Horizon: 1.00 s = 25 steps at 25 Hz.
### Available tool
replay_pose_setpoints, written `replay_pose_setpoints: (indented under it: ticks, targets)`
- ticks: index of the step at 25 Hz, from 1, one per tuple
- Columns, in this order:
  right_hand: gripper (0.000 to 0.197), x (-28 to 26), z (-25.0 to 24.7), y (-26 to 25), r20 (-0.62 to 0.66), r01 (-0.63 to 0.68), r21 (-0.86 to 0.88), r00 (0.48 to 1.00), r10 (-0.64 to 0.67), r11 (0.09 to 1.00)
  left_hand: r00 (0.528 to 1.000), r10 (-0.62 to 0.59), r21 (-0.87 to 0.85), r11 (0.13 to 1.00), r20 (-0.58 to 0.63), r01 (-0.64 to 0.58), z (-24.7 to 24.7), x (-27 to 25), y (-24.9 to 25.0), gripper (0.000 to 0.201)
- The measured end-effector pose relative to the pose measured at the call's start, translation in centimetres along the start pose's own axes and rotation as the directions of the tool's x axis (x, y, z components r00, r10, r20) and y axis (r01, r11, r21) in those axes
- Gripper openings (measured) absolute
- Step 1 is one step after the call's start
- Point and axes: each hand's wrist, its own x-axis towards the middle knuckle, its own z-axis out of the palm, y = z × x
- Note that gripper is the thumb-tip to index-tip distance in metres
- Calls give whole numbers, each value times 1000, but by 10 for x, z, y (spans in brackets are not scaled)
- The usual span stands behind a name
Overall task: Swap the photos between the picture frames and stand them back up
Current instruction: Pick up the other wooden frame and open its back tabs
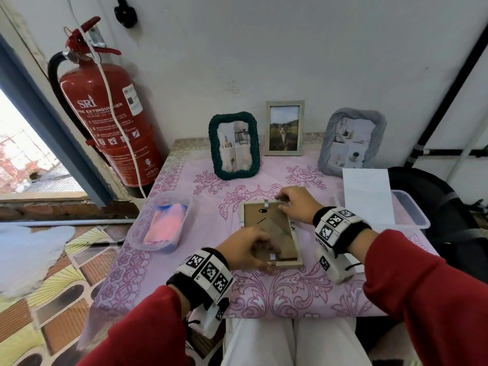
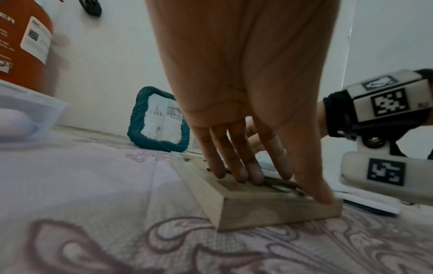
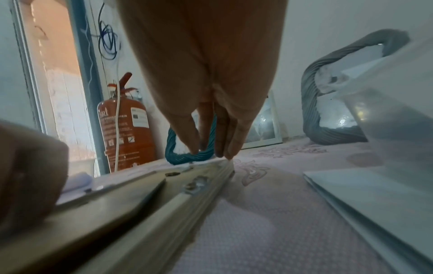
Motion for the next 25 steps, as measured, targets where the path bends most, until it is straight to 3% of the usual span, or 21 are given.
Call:
replay_pose_setpoints:
  ticks: [5,11,18,25]
  targets:
    - [32,14,-5,-4,56,-7,-154,998,16,988,999,-52,77,996,-8,52,-1,2,-7,38]
    - [39,27,-2,-12,38,-23,-269,999,35,963,999,-44,60,997,-9,44,1,1,-9,36]
    - [47,31,4,-13,-18,-65,-311,998,63,948,1000,-23,119,993,14,21,1,1,-5,37]
    - [38,32,4,-13,-41,-98,-301,995,90,949,999,-36,153,988,0,36,3,0,-2,36]
